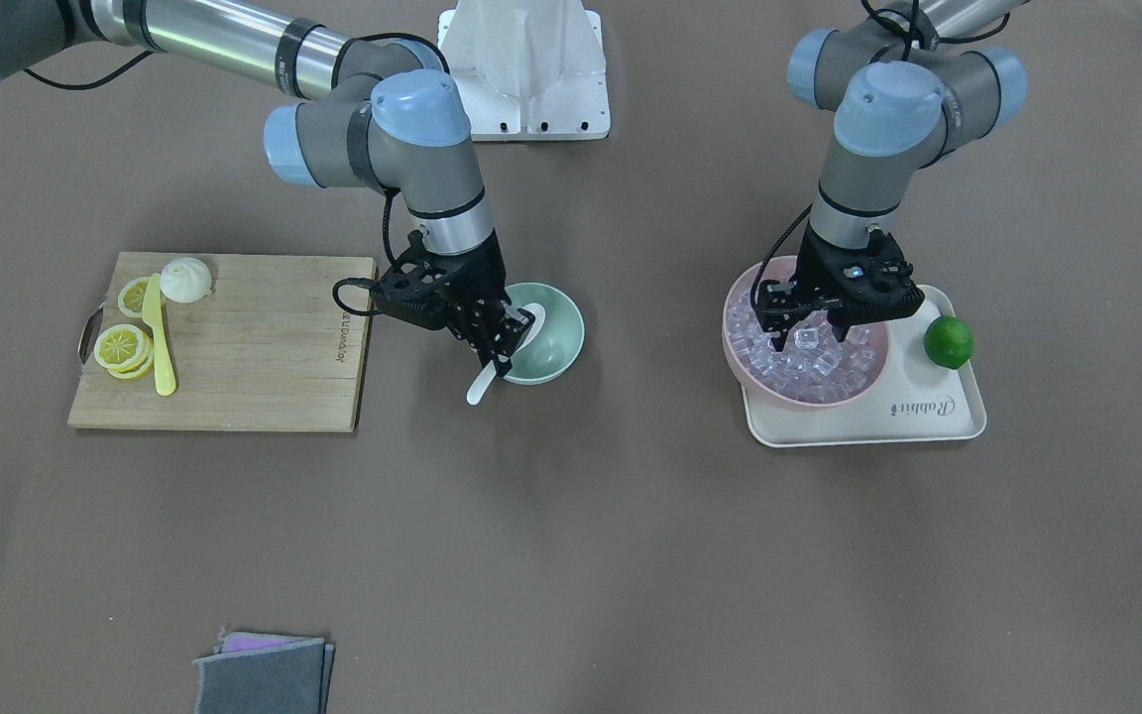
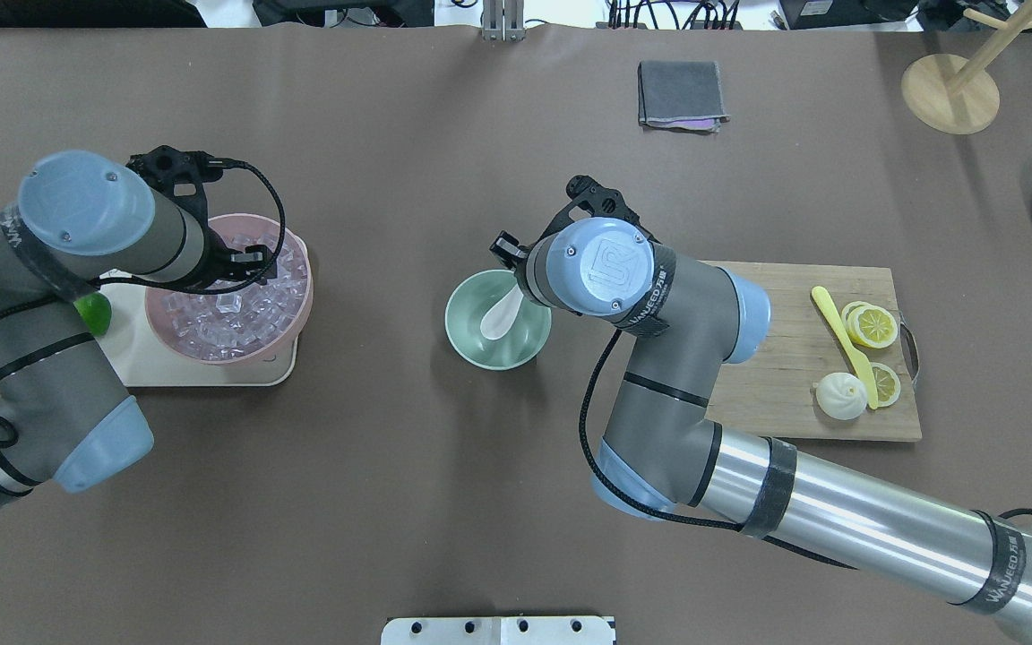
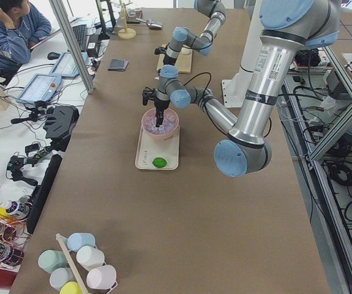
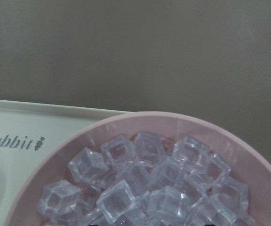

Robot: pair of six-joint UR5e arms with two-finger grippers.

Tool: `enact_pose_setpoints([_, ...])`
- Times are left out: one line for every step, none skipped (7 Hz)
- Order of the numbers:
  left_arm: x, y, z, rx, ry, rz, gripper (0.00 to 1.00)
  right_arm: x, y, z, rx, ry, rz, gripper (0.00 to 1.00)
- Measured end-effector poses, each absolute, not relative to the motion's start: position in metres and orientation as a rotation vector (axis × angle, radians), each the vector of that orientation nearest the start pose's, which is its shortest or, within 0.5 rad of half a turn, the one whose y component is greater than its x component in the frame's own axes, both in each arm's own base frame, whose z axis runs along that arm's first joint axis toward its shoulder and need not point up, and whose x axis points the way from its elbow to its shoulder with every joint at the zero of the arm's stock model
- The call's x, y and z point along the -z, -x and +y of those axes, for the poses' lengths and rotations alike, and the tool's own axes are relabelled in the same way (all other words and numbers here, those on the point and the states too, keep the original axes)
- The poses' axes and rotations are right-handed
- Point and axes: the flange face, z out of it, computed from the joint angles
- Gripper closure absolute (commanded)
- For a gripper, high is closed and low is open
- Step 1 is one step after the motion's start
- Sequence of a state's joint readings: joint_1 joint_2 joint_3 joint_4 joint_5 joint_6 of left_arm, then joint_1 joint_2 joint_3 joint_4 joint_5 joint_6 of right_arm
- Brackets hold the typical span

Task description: Put spoon and ice into bowl

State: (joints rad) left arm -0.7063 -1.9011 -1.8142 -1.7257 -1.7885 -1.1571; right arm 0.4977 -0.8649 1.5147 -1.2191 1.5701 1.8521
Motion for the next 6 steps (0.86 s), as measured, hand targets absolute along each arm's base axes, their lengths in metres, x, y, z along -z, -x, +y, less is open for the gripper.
enact_pose_setpoints([-0.358, -0.393, -0.479, 0.196, -0.22, 0.719, 0.28, -0.219, 0.569, -0.468, -0.706, -0.121, -1.015, 0.0])
enact_pose_setpoints([-0.358, -0.395, -0.479, 0.195, -0.224, 0.714, 0.37, -0.222, 0.559, -0.475, -0.696, -0.123, -1.013, 0.0])
enact_pose_setpoints([-0.358, -0.396, -0.481, 0.194, -0.226, 0.713, 0.43, -0.229, 0.545, -0.48, -0.679, -0.125, -1.01, 0.0])
enact_pose_setpoints([-0.357, -0.398, -0.482, 0.192, -0.227, 0.712, 0.45, -0.242, 0.525, -0.48, -0.655, -0.13, -1.006, 0.0])
enact_pose_setpoints([-0.357, -0.4, -0.483, 0.192, -0.227, 0.712, 0.48, -0.254, 0.503, -0.479, -0.633, -0.131, -1.003, 0.0])
enact_pose_setpoints([-0.357, -0.4, -0.484, 0.192, -0.226, 0.71, 0.54, -0.264, 0.484, -0.48, -0.618, -0.125, -1.001, 0.0])
